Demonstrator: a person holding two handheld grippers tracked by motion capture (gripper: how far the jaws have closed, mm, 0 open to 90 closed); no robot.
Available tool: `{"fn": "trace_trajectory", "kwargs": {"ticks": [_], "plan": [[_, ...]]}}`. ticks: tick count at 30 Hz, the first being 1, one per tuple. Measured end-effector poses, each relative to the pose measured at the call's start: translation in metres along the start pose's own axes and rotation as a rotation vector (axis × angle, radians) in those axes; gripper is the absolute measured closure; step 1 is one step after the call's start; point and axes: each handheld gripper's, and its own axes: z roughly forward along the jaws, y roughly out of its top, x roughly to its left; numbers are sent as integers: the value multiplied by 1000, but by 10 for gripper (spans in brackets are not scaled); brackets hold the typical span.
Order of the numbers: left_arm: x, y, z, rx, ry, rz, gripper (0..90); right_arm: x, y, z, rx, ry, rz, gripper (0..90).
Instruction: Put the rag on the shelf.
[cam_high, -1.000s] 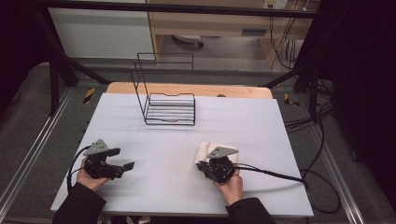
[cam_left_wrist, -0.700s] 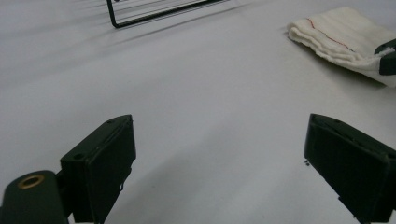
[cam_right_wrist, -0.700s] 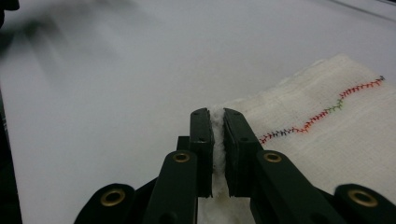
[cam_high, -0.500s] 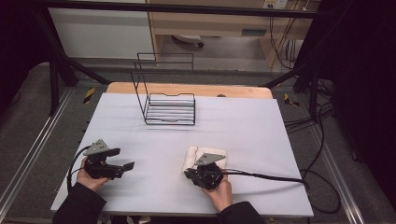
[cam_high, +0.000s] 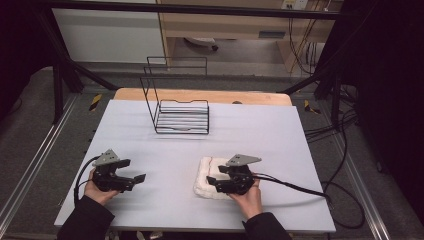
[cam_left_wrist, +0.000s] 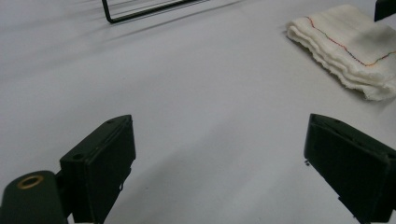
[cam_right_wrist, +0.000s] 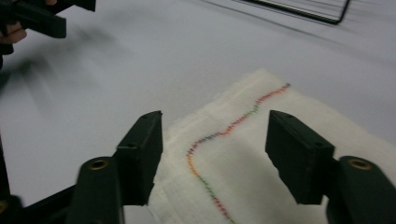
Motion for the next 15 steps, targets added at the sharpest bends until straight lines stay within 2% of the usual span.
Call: {"fn": "trace_trajectory", "kwargs": {"ticks": [2,5,8,12,15], "plan": [[-2,0,1,5,0,3,87,-10,0,-7,-10,-2,24,277],[-3,1,2,7,2,10,86,-23,0,-17,-17,-12,36,178],[-5,2,3,12,2,6,84,-35,-1,-24,-25,-21,46,115],[-7,4,5,14,5,6,84,-53,-6,-34,-18,-38,59,68],[-10,7,7,13,2,6,83,-65,-10,-38,4,-29,66,52]]}}
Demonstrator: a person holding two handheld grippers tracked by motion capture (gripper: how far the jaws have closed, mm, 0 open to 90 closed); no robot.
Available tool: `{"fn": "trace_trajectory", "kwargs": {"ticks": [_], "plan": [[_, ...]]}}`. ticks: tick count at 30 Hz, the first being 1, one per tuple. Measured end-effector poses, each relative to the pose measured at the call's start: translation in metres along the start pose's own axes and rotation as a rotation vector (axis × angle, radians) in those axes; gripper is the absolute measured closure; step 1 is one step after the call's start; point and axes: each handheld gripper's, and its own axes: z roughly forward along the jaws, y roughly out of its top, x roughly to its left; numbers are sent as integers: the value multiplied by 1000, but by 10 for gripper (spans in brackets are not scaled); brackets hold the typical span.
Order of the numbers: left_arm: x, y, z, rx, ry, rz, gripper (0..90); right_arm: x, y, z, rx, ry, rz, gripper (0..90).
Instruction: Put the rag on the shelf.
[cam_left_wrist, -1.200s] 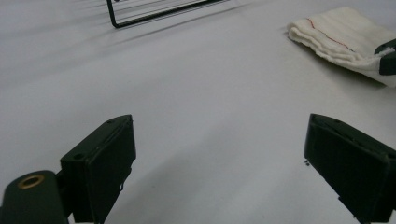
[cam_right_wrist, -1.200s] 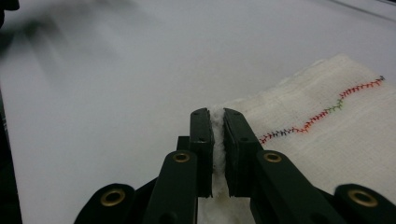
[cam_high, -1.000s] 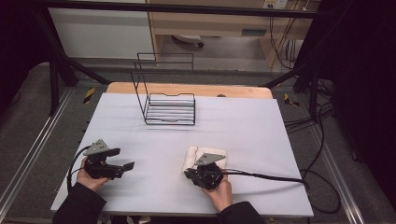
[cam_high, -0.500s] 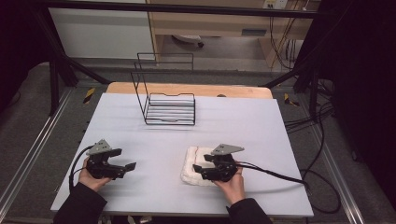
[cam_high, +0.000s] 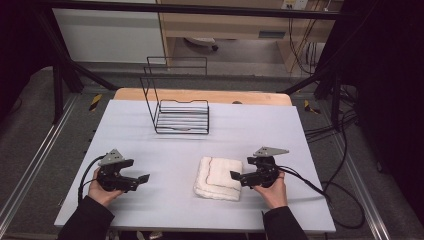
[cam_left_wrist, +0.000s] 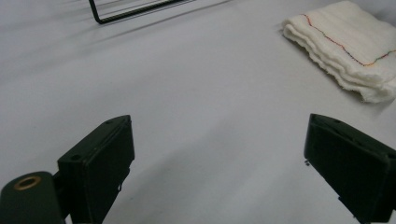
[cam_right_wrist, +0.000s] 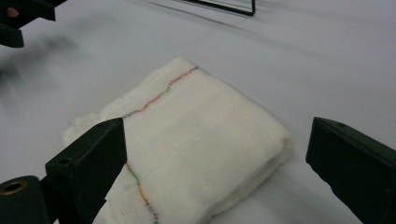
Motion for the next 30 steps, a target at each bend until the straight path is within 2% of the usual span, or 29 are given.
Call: {"fn": "trace_trajectory", "kwargs": {"ticks": [3,7,13,18,24,30], "plan": [[-4,5,4,0,-1,-2,83,-8,-3,-3,5,-14,-7,46],[-9,15,9,-4,-8,-3,82,-16,-8,-4,1,-27,13,42],[-22,33,20,-6,-14,4,82,-16,-10,-1,23,-41,-2,38],[-38,46,36,17,-28,23,82,-15,-10,-2,17,-46,0,38],[-57,61,64,49,-41,47,82,-15,-10,-2,13,-52,-6,38],[-68,72,87,63,-50,48,98,-15,-10,-3,4,-56,-7,39]]}}
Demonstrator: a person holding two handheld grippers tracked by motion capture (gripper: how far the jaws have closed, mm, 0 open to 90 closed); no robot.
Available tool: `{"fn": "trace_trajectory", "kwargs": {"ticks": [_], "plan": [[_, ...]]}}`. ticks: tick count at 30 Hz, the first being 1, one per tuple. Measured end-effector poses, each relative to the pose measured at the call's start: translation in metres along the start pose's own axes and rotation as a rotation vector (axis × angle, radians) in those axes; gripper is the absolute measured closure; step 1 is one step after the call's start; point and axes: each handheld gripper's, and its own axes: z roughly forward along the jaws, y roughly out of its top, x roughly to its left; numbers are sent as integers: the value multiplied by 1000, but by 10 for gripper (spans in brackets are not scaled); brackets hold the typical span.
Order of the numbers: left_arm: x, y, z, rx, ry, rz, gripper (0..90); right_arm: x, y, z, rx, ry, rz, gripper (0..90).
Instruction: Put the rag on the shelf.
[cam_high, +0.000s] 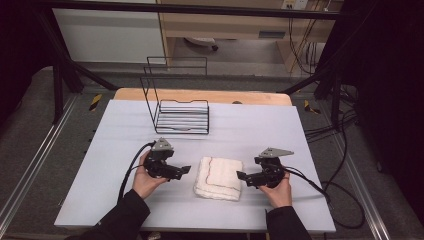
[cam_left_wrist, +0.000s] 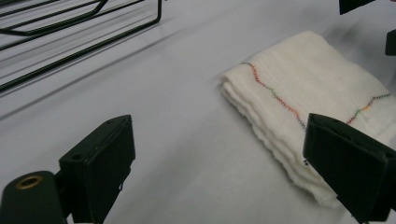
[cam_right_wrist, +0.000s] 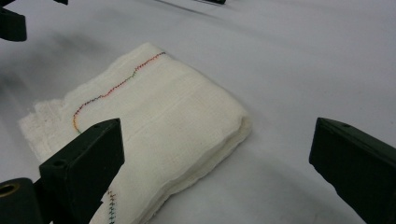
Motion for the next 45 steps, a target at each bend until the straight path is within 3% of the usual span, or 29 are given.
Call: {"fn": "trace_trajectory", "kwargs": {"ticks": [7,12,16,19,25,38,45], "plan": [[-7,10,28,30,41,-14,135,0,0,0,0,2,1,39],[-11,14,43,42,41,-37,193,0,0,0,1,1,-1,39],[-12,18,53,53,50,-66,266,0,0,1,8,0,-4,39],[-12,21,58,47,34,-97,348,0,0,1,8,-1,-3,39],[-15,24,70,86,47,-91,450,0,0,1,10,-4,-1,39],[-17,23,78,107,23,-125,666,-2,0,2,10,-15,-3,42],[-19,23,80,112,25,-125,687,-3,1,3,7,-20,-5,48]]}}
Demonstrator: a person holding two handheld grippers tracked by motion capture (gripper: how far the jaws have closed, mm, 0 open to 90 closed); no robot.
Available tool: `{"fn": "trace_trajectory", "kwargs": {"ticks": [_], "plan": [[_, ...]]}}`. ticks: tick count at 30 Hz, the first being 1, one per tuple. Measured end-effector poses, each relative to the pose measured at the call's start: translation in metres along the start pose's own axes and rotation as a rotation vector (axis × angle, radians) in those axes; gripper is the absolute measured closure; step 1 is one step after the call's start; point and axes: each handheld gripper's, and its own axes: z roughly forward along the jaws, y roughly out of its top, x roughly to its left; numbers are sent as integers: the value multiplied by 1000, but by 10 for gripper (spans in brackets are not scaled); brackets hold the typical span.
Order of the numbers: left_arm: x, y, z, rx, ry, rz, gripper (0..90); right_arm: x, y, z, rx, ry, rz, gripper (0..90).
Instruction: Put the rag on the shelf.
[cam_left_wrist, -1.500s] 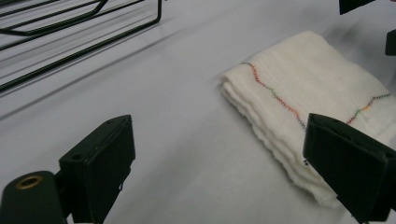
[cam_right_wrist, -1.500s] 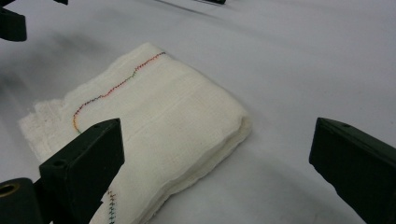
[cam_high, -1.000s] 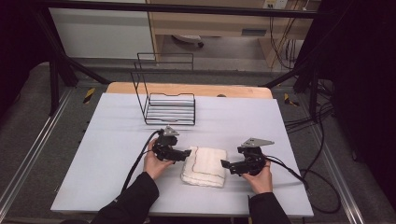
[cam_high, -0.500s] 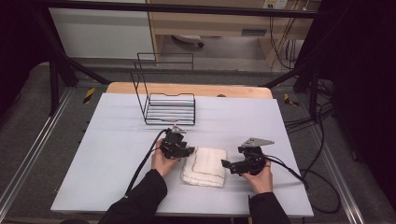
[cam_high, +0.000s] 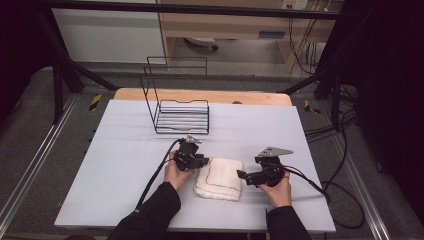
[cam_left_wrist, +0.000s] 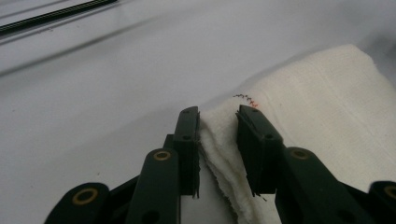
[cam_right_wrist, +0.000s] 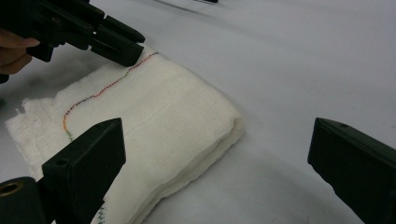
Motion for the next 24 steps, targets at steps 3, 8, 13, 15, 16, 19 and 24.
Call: {"fn": "trace_trajectory", "kwargs": {"ticks": [3,8,13,15,16,19,24], "plan": [[-1,0,0,6,-2,3,698,-1,0,2,2,-6,4,53],[-4,-1,1,4,13,27,715,-2,1,5,7,-16,25,67],[-3,0,2,7,2,21,736,-6,3,12,9,-38,37,91],[-2,0,2,10,-3,20,737,-7,4,15,7,-47,44,110],[-3,0,2,13,-1,23,737,-8,4,16,9,-50,41,119],[-6,0,2,15,15,49,741,-9,4,19,8,-70,57,157],[-8,0,2,13,23,70,756,-10,4,24,3,-74,68,249]]}}
